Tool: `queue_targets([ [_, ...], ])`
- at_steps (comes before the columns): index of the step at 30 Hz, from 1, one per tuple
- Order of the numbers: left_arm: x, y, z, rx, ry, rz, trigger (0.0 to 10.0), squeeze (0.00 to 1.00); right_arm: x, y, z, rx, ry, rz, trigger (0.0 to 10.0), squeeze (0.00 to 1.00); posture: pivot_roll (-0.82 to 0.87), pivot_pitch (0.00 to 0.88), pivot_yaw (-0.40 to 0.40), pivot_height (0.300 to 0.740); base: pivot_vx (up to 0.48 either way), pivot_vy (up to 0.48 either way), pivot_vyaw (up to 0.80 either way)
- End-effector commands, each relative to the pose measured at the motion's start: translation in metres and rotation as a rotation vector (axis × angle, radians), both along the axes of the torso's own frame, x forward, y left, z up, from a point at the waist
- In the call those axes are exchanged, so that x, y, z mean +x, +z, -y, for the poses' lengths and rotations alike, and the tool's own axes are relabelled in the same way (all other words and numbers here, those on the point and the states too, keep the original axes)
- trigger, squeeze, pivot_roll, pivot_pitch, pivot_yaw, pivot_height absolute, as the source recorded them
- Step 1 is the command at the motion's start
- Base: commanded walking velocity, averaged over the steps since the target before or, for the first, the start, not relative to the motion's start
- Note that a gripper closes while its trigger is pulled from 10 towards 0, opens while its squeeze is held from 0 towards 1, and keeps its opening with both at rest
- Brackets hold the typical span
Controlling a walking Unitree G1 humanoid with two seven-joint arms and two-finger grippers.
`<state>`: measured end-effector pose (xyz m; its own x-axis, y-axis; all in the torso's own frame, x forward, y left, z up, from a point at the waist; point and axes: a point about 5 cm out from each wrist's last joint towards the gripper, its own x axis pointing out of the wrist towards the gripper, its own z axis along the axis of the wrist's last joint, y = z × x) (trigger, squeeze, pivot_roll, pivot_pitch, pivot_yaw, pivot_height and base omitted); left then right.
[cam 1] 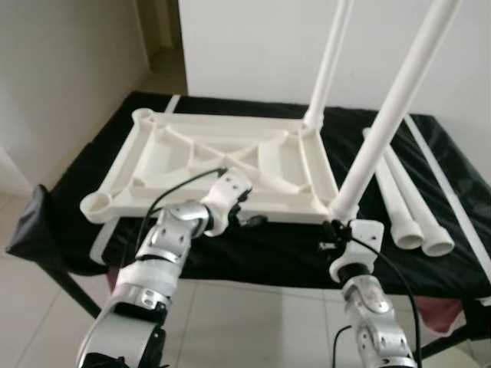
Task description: Building children table
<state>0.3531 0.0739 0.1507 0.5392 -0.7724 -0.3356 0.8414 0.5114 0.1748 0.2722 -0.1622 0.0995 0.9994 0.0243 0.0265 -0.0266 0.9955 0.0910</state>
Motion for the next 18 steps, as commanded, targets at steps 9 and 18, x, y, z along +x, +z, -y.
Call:
queue_targets([
  [9, 0.023, -0.005, -0.017, 0.076, 0.468, 0.152, 10.0, 0.0, -0.001, -0.001, -0.008, 0.021, 0.03, -0.005, 10.0, 0.0, -0.02, 0.005, -0.004, 0.74, 0.0, 0.0, 0.0],
  [18, 0.031, -0.014, -0.019, 0.193, 0.584, 0.152, 10.0, 0.0, -0.001, -0.001, -0.009, 0.024, 0.028, -0.004, 10.0, 0.0, -0.02, 0.0, 0.0, 0.74, 0.0, 0.0, 0.0],
])
